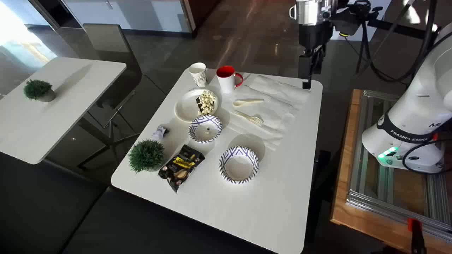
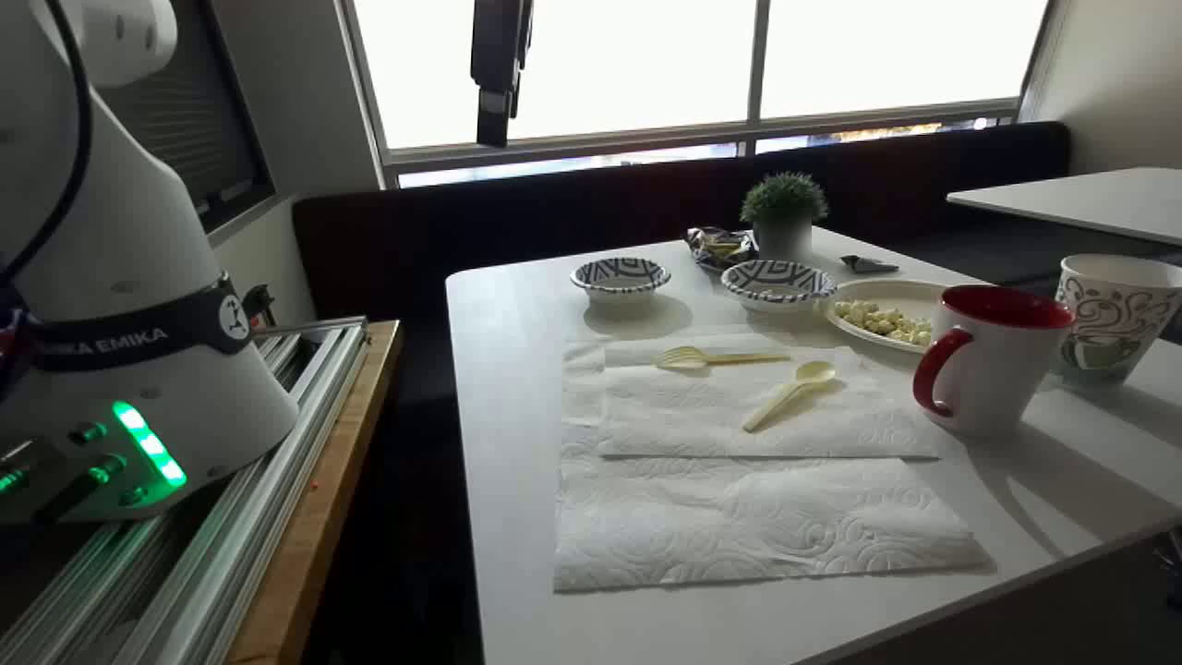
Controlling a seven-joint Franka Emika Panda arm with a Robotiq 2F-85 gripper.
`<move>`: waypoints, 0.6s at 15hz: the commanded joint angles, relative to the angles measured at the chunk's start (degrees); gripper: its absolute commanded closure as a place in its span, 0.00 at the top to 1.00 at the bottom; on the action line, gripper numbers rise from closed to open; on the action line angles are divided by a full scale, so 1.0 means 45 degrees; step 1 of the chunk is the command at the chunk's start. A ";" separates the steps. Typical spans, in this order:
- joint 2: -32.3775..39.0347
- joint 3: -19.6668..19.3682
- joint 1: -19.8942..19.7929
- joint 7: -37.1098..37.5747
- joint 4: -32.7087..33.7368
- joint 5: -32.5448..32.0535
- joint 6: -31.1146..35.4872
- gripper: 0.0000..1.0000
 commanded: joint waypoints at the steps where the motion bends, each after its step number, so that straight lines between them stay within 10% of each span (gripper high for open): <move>1: 0.0001 0.0105 -0.0115 -0.0052 0.0028 0.0051 -0.0051 1.00; 9: 0.1095 0.0348 0.0014 0.0405 0.0233 0.0415 0.1445 1.00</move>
